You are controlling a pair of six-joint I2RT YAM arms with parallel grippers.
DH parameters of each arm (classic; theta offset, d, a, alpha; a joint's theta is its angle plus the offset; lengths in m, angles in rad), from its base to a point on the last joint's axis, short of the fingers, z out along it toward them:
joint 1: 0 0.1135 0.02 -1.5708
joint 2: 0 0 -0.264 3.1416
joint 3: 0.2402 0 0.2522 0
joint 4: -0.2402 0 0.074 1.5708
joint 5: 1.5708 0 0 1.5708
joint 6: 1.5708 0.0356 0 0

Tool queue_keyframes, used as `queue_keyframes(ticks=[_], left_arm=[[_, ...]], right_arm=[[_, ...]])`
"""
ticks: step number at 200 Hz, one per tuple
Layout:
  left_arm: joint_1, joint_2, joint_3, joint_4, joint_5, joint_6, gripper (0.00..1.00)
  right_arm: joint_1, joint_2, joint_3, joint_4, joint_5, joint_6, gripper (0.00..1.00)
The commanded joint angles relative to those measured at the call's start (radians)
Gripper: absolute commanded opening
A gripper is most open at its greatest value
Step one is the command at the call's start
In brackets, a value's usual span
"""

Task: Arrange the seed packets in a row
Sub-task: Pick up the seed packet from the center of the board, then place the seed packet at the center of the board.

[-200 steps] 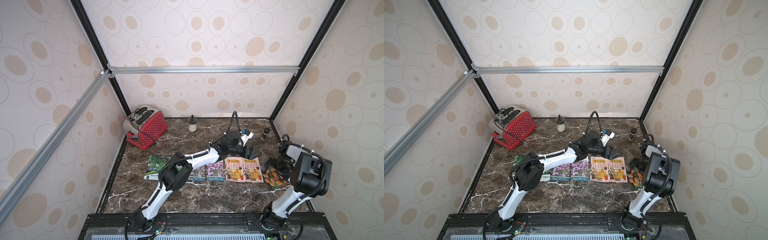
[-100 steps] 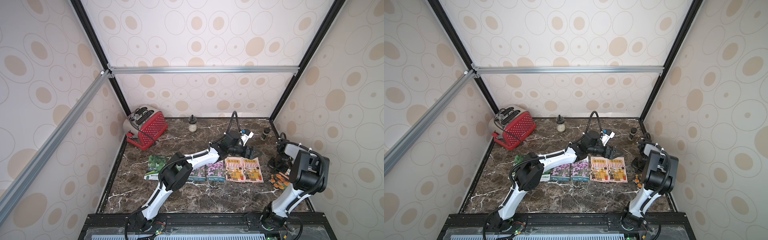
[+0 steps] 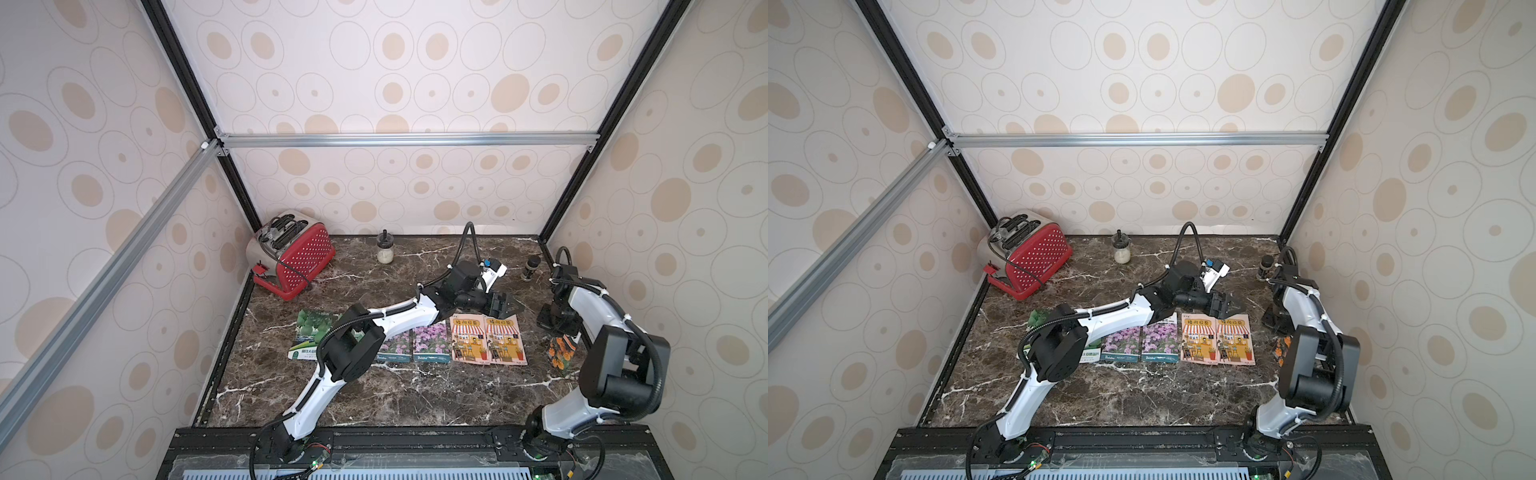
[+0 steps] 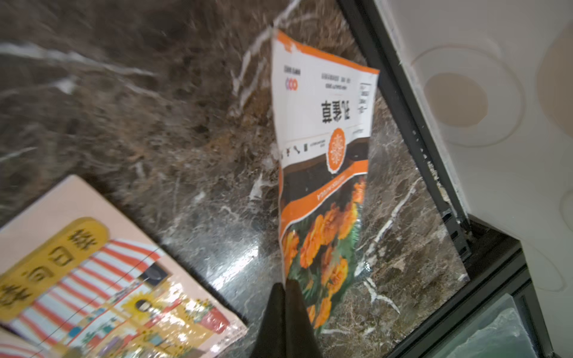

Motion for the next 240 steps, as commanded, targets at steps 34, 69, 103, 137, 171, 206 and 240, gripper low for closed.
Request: queue_keyframes(ticks=[34, 69, 103, 137, 171, 206, 240], left_arm=[[0.014, 0.013, 0.033, -0.045, 0.027, 0.092, 0.85], [0.006, 0.041, 0.061, -0.055, 0.056, 0.12, 0.84], [-0.022, 0.042, 0.078, -0.108, 0.008, 0.222, 0.84], [-0.035, 0.053, 0.082, -0.066, -0.02, 0.231, 0.83], [-0.058, 0.063, 0.121, -0.055, -0.025, 0.241, 0.83], [-0.075, 0.123, 0.225, -0.104, -0.037, 0.249, 0.83], [-0.093, 0.165, 0.283, -0.116, -0.037, 0.252, 0.82]], right_arm=[[0.023, -0.11, 0.075, -0.091, -0.035, -0.032, 0.0], [0.03, -0.16, 0.124, -0.108, -0.067, -0.036, 0.0], [0.033, -0.169, 0.191, -0.142, -0.102, -0.024, 0.0], [0.044, -0.169, 0.217, -0.148, -0.13, -0.002, 0.0], [0.063, -0.161, 0.226, -0.148, -0.133, 0.014, 0.0], [0.088, -0.156, 0.244, -0.153, -0.131, 0.029, 0.0], [0.114, -0.148, 0.264, -0.159, -0.125, 0.043, 0.0]])
